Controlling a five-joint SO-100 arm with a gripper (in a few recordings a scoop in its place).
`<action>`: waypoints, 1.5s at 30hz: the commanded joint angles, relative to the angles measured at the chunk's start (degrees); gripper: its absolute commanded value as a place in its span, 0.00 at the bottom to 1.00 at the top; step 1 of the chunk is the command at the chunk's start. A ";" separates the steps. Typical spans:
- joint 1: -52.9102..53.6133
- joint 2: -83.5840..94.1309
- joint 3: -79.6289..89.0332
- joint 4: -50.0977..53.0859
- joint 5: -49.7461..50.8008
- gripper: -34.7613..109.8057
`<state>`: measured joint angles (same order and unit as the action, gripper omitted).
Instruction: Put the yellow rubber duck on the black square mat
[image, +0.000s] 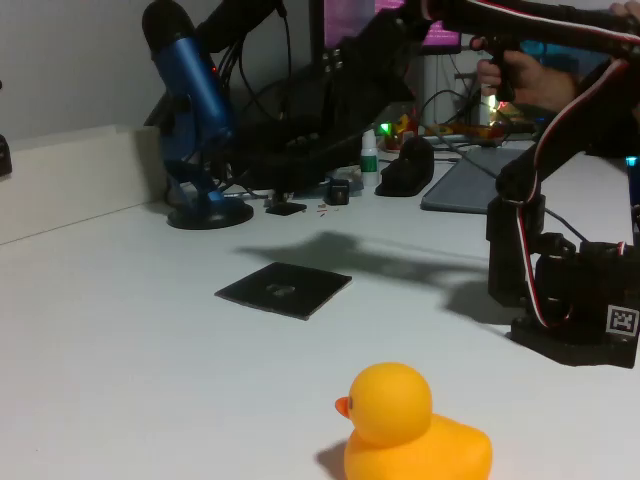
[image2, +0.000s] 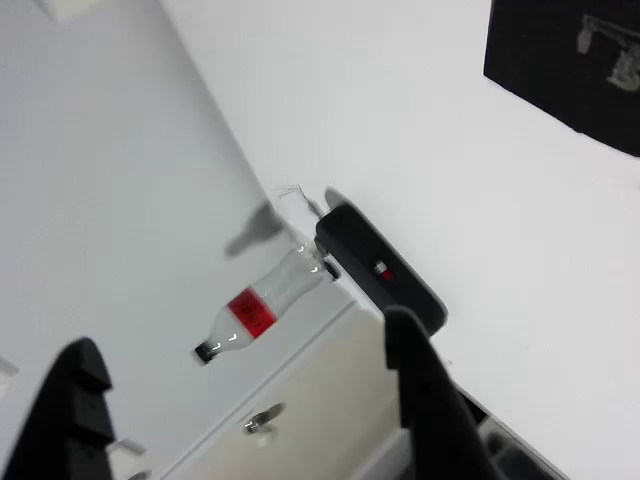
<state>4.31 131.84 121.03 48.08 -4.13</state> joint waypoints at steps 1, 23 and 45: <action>0.44 -4.22 -7.03 0.53 -0.70 0.47; -5.54 -17.05 -24.61 0.70 -0.97 0.47; -46.67 -17.05 -25.14 11.60 -0.97 0.47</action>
<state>-36.12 113.73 98.17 57.74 -4.31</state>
